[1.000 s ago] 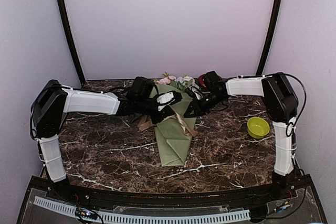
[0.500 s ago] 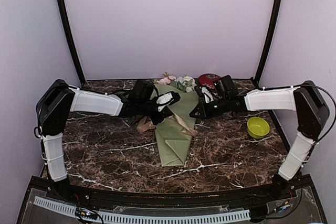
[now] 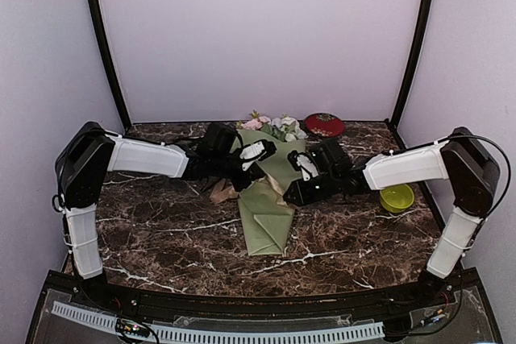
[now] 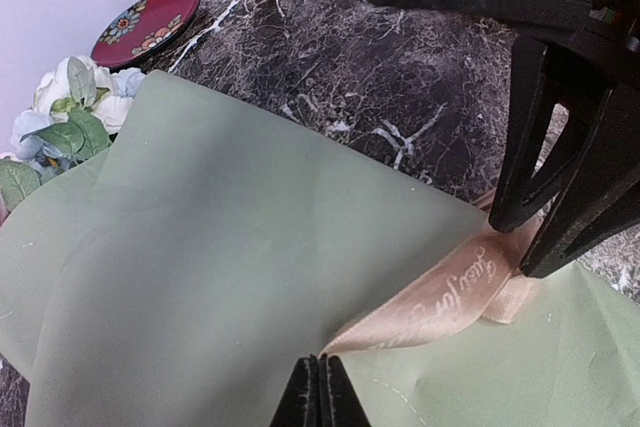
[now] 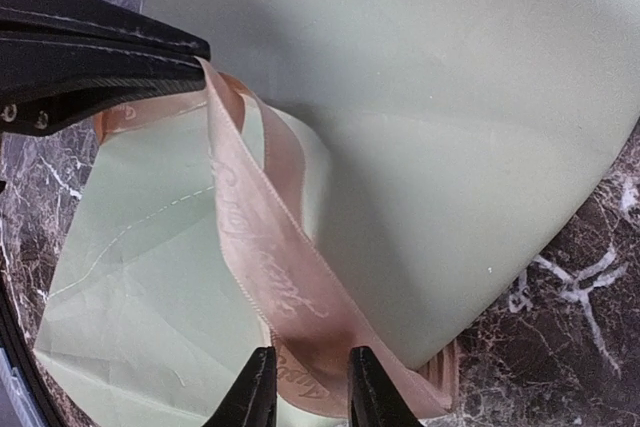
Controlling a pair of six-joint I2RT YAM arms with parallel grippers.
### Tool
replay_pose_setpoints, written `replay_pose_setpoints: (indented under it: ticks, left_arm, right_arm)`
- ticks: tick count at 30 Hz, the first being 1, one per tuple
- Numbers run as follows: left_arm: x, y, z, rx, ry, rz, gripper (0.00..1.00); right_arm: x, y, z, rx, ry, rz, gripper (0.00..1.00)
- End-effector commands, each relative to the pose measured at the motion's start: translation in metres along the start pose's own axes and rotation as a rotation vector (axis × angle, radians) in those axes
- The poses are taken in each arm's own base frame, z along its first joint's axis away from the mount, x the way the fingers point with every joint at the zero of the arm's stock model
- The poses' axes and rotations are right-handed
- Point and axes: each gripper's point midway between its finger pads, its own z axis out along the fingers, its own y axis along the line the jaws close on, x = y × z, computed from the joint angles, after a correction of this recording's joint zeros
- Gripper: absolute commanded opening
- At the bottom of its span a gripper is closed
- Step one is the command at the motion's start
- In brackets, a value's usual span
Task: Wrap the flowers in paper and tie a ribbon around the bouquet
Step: Cross the ribbon over the folded bouquet.
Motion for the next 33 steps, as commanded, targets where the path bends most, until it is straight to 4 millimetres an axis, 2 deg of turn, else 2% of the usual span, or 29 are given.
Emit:
replay_pose_setpoints:
  ticks: [1, 4, 12, 15, 19, 33]
  left_arm:
    - [-0.006, 0.002, -0.002, 0.004, -0.021, -0.005, 0.0]
    - [-0.006, 0.002, -0.002, 0.001, -0.02, -0.006, 0.0]
    - [-0.001, 0.003, -0.002, -0.002, -0.007, -0.008, 0.0]
    - [-0.001, 0.002, -0.001, 0.001, -0.008, -0.009, 0.0]
    - [-0.003, 0.002, -0.002, 0.003, -0.013, -0.008, 0.0]
    - [0.0, 0.003, -0.002, 0.006, -0.007, -0.008, 0.0]
  right_arm:
    - [-0.012, 0.004, 0.007, -0.001, -0.031, -0.023, 0.23]
    - [-0.01, 0.007, 0.007, -0.008, -0.028, -0.033, 0.18]
    - [-0.022, 0.016, -0.011, -0.015, -0.088, -0.061, 0.2]
    - [-0.02, 0.019, -0.014, -0.023, -0.093, -0.061, 0.2]
    - [-0.011, 0.02, -0.01, -0.033, -0.072, -0.043, 0.2]
    - [0.003, 0.016, 0.009, -0.039, -0.015, -0.02, 0.22]
